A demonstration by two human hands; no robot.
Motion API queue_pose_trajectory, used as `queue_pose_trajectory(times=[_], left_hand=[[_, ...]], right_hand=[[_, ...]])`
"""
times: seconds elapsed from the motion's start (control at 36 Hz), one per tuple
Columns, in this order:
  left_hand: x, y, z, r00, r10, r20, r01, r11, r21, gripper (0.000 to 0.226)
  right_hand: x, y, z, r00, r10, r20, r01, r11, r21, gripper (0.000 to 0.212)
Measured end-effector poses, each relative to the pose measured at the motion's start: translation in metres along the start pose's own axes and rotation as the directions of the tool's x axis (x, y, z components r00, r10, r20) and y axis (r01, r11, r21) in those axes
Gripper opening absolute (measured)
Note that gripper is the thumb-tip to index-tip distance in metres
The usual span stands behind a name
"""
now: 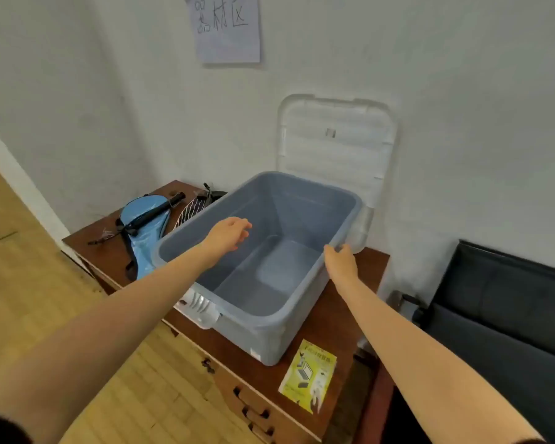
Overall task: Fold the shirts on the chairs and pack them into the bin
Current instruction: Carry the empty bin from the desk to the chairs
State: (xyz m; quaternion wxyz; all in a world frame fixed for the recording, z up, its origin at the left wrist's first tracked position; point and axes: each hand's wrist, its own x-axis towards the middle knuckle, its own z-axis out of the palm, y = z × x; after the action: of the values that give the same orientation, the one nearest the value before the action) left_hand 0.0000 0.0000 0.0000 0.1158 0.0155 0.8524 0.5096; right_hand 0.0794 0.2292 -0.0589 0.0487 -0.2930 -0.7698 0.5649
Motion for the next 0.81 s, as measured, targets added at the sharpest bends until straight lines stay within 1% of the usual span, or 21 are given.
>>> queue_pose_trajectory(times=[0.08, 0.14, 0.22, 0.25, 0.31, 0.39, 0.47, 0.5, 0.58, 0.67, 0.75, 0.78, 0.81], left_hand=[[0.037, -0.004, -0.013, 0.998, 0.056, 0.011, -0.057, 0.986, 0.159, 0.030], [0.063, -0.008, -0.023, 0.998, 0.062, 0.004, -0.061, 0.975, 0.214, 0.025], [0.094, -0.007, -0.036, 0.994, 0.106, -0.013, -0.094, 0.930, 0.356, 0.019], [0.104, -0.009, -0.040, 0.992, 0.128, -0.003, -0.116, 0.913, 0.390, 0.023], [0.127, -0.014, -0.047, 0.991, 0.133, -0.019, -0.111, 0.887, 0.448, 0.038], [0.159, -0.026, -0.054, 0.994, 0.109, -0.009, -0.087, 0.837, 0.540, 0.050], [0.189, -0.038, -0.061, 0.997, 0.062, 0.042, -0.075, 0.831, 0.551, 0.076], [0.198, -0.041, -0.063, 0.996, 0.061, 0.071, -0.090, 0.831, 0.549, 0.079], [0.218, -0.050, -0.067, 0.986, 0.051, 0.161, -0.134, 0.819, 0.558, 0.073], [0.234, -0.061, -0.078, 0.969, 0.064, 0.237, -0.193, 0.795, 0.575, 0.071], [0.242, -0.067, -0.081, 0.955, 0.096, 0.281, -0.246, 0.786, 0.567, 0.050], [0.243, -0.067, -0.082, 0.954, 0.100, 0.284, -0.250, 0.791, 0.559, 0.044], [0.244, -0.067, -0.081, 0.952, 0.101, 0.289, -0.248, 0.806, 0.538, 0.042]], right_hand=[[0.019, -0.006, 0.006, 1.000, 0.021, -0.003, -0.021, 1.000, 0.001, 0.057], [0.032, -0.004, 0.011, 0.999, 0.026, -0.026, -0.026, 1.000, 0.006, 0.058], [0.043, -0.004, 0.016, 0.997, 0.036, -0.069, -0.038, 0.999, -0.020, 0.061], [0.045, -0.003, 0.018, 0.996, 0.039, -0.076, -0.041, 0.999, -0.028, 0.060], [0.049, -0.001, 0.023, 0.994, 0.044, -0.099, -0.047, 0.998, -0.033, 0.058], [0.054, -0.001, 0.029, 0.989, 0.051, -0.139, -0.053, 0.998, -0.015, 0.056], [0.057, -0.001, 0.030, 0.985, 0.067, -0.158, -0.066, 0.998, 0.010, 0.055], [0.058, 0.000, 0.030, 0.983, 0.071, -0.168, -0.069, 0.997, 0.016, 0.054], [0.057, -0.002, 0.030, 0.976, 0.078, -0.202, -0.076, 0.997, 0.015, 0.049], [0.057, -0.005, 0.034, 0.960, 0.073, -0.270, -0.075, 0.997, 0.004, 0.045], [0.058, -0.001, 0.035, 0.943, 0.093, -0.320, -0.093, 0.996, 0.014, 0.024], [0.057, -0.001, 0.037, 0.933, 0.103, -0.346, -0.102, 0.995, 0.023, 0.025], [0.056, -0.001, 0.038, 0.922, 0.108, -0.371, -0.104, 0.994, 0.030, 0.031]])
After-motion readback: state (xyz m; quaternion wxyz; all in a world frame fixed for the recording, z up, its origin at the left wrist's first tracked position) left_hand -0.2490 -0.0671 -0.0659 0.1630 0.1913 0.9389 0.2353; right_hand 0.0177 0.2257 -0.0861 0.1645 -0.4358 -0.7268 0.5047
